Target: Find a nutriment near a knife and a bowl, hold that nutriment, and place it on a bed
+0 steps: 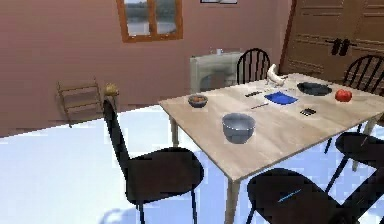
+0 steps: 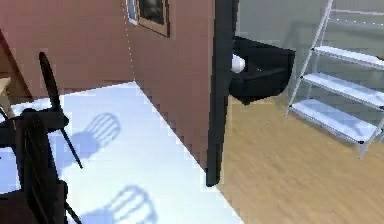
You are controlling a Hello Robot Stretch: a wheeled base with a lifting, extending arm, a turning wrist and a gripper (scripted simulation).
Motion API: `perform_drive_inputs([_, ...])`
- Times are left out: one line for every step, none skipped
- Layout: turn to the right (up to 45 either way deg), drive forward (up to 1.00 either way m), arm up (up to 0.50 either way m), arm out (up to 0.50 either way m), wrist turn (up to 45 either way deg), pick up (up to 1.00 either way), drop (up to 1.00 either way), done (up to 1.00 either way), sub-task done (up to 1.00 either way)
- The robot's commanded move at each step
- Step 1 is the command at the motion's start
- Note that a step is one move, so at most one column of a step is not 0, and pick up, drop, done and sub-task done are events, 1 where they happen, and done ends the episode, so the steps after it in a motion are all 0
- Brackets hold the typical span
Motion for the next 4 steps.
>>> perform_drive_inputs([45.0,0.0,0.0,0.0,0.0,0.0,0.0,0.0,0.0])
perform_drive_inputs([9.0,0.0,0.0,0.0,0.0,0.0,0.0,0.0,0.0])
perform_drive_inputs([0.0,0.1,0.0,0.0,0.0,0.0,0.0,0.0,0.0])
perform_drive_inputs([30.0,0.0,0.0,0.0,0.0,0.0,0.0,0.0,0.0])
